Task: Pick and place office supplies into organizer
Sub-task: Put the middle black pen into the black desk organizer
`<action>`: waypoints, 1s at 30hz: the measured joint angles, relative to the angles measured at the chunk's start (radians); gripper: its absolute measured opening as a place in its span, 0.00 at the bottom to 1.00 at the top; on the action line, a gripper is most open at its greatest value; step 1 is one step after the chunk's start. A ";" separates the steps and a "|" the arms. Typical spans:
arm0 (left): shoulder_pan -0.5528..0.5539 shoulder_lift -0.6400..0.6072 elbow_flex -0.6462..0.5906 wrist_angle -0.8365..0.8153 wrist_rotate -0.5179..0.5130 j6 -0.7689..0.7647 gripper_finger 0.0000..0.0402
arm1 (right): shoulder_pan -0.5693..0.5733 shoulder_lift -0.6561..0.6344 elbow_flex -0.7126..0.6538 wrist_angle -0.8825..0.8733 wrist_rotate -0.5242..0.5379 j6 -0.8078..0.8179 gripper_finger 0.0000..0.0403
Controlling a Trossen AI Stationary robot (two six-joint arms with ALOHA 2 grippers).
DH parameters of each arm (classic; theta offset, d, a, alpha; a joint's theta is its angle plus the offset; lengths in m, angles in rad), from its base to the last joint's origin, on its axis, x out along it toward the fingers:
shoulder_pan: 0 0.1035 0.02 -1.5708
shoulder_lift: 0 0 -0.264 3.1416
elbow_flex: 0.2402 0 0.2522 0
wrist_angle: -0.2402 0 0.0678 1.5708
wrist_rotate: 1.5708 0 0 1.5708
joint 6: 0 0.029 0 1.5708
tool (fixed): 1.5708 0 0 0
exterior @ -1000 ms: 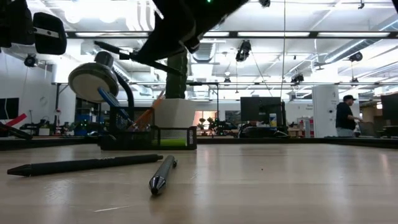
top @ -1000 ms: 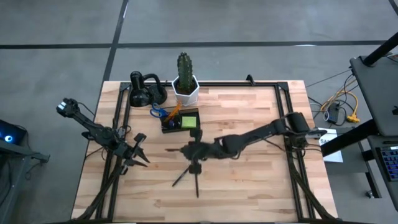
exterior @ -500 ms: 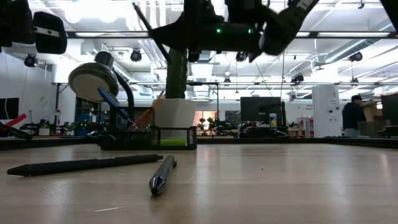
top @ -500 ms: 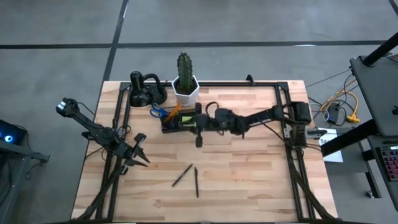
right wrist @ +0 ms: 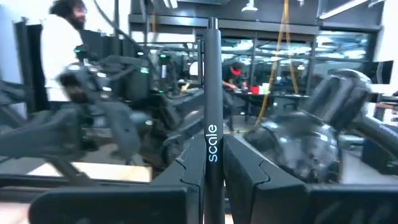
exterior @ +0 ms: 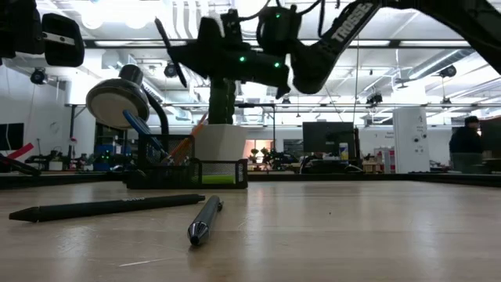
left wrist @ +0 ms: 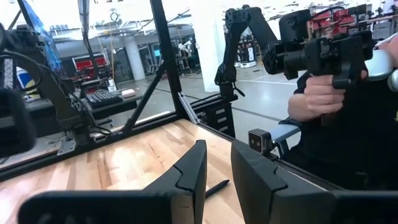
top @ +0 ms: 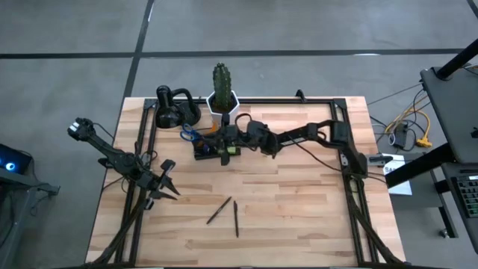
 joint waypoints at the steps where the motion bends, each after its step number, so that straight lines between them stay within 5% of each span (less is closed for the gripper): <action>1: 0.000 0.000 0.000 0.000 0.000 0.001 0.15 | -0.004 0.013 0.011 0.002 0.006 -0.002 0.07; 17: 0.000 0.004 0.000 -0.001 -0.052 0.003 0.15 | -0.048 0.206 0.139 0.167 0.122 0.145 0.07; 30: 0.000 0.006 0.000 -0.003 -0.053 0.003 0.15 | -0.023 0.226 0.157 0.151 0.294 0.060 0.07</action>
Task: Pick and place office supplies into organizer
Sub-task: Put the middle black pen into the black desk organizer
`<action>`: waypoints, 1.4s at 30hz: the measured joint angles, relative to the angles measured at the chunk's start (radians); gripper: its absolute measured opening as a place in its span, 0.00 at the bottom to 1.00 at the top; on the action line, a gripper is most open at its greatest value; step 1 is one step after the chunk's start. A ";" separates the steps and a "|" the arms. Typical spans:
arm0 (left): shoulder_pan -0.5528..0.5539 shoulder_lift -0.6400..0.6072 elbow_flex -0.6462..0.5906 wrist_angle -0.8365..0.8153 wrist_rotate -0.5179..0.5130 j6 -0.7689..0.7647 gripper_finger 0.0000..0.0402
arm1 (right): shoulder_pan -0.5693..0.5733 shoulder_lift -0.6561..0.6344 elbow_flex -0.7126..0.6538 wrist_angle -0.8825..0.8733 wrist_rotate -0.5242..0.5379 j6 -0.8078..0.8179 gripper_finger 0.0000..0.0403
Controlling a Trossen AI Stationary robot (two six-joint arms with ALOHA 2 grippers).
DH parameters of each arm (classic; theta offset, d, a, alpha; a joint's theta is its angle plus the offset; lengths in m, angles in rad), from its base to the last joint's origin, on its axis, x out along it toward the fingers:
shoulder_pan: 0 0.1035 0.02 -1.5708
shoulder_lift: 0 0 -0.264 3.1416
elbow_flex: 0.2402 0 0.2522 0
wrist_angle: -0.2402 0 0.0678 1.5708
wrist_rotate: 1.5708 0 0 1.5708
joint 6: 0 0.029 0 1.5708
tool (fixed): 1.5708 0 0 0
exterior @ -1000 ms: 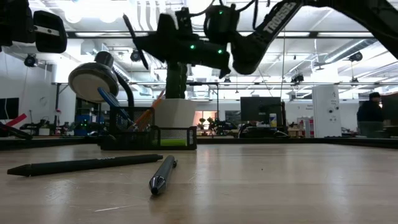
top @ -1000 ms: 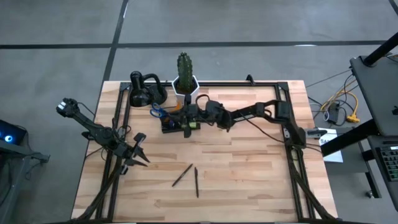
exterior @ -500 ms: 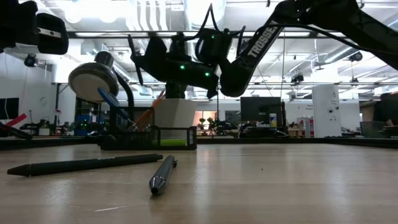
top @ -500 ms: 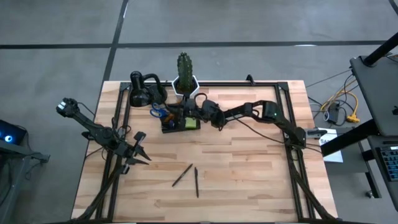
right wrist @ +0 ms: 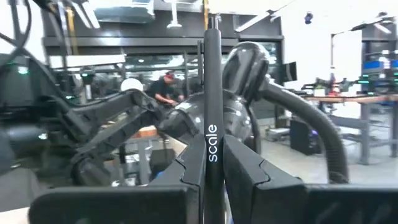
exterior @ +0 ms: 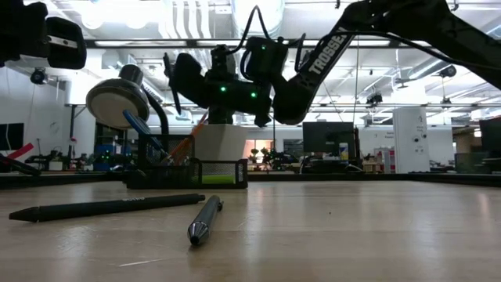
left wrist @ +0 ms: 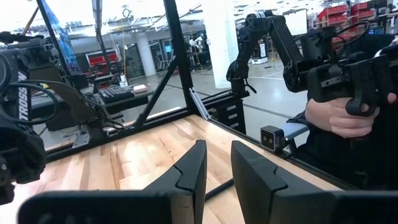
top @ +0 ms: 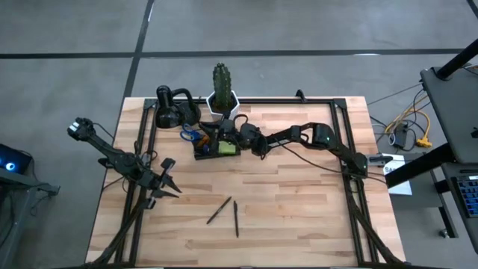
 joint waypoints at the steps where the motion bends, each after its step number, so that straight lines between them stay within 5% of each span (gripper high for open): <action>1: 0.000 0.001 0.000 0.000 0.000 0.000 0.15 | 0.006 0.000 0.000 -0.001 0.018 0.000 0.07; 10: 0.000 0.001 0.000 0.000 0.000 0.000 0.15 | 0.045 0.000 -0.001 -0.038 0.186 -0.067 0.07; 20: 0.000 0.002 0.000 0.000 0.000 0.000 0.15 | 0.029 0.002 -0.001 -0.055 0.156 0.062 0.07; 42: 0.000 0.015 0.000 0.000 -0.002 0.000 0.15 | 0.021 0.003 -0.001 -0.184 0.162 0.028 0.07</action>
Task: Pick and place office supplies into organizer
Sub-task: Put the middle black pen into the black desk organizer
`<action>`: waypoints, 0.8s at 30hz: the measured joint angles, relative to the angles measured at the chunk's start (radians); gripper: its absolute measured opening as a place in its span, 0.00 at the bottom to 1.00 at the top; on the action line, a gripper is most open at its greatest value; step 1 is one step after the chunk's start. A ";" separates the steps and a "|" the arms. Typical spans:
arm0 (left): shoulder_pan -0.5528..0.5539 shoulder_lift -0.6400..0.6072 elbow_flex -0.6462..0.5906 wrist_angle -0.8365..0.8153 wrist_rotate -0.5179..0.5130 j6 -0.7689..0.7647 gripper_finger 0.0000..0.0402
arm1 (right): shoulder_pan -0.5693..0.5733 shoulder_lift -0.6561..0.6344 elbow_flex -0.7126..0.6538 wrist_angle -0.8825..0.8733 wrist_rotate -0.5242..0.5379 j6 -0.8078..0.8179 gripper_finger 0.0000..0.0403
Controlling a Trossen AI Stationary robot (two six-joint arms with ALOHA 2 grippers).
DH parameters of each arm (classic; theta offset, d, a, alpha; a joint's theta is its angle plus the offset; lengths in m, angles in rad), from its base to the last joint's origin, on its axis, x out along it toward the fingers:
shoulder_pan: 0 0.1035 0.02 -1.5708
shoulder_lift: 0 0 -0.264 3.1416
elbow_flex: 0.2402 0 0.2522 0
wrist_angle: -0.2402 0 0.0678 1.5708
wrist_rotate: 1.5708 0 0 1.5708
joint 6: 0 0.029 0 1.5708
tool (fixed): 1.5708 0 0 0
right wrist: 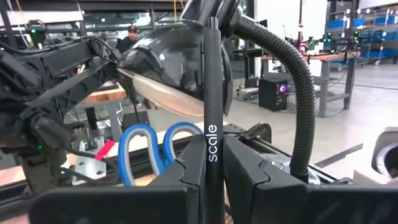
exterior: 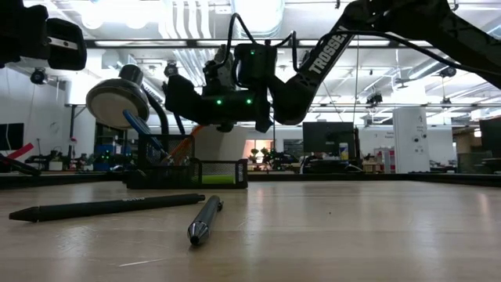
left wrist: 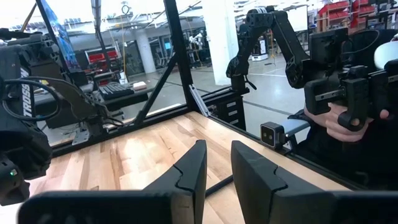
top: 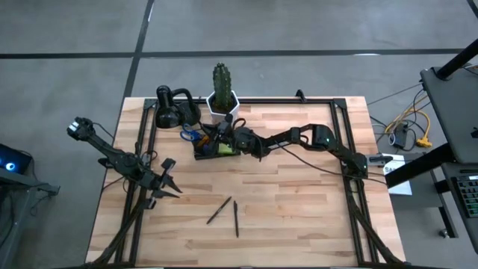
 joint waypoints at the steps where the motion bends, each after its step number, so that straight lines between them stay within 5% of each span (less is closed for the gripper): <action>1: 0.000 0.000 0.000 0.000 0.000 0.000 0.15 | 0.000 0.000 0.000 -0.002 -0.001 -0.001 0.07; 24: 0.000 0.000 0.000 -0.001 0.000 0.000 0.15 | -0.005 0.000 0.000 -0.106 -0.030 0.071 0.07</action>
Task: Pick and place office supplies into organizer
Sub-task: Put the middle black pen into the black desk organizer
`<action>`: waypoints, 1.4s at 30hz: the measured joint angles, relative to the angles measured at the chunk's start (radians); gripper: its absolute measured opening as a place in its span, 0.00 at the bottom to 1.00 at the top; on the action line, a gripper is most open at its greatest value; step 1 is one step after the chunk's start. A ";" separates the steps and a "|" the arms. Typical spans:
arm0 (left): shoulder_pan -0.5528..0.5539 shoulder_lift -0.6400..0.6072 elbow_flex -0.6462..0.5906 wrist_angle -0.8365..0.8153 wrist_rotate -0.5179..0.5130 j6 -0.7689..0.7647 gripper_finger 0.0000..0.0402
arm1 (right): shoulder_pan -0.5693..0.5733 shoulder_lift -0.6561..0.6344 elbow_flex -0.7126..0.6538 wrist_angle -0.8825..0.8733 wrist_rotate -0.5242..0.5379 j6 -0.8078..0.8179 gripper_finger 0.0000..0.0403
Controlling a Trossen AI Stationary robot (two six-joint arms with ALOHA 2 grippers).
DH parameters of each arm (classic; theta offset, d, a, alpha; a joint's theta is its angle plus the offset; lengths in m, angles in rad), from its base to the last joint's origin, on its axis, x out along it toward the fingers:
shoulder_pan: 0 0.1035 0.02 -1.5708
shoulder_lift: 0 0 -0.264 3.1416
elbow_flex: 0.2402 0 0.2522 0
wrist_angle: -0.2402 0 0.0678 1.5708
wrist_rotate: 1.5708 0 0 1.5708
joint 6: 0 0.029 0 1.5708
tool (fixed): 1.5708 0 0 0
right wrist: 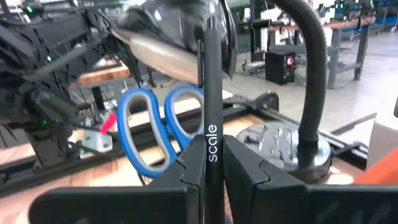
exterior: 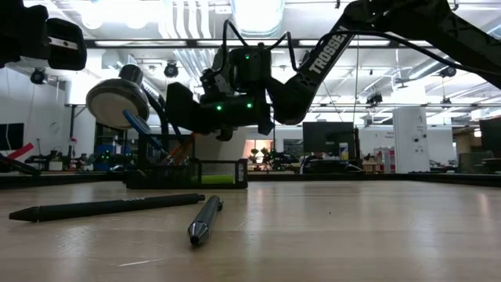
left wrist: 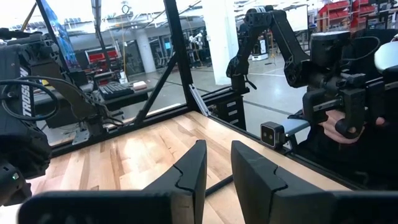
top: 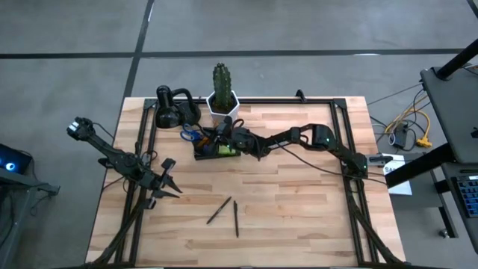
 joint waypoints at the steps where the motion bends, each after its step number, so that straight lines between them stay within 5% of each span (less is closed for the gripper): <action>1: 0.000 0.000 0.000 0.000 0.000 0.000 0.15 | -0.001 0.000 0.000 -0.012 0.000 0.004 0.07; 42: 0.000 0.003 0.000 -0.002 0.000 0.000 0.15 | 0.009 -0.004 0.000 -0.019 -0.026 -0.131 0.07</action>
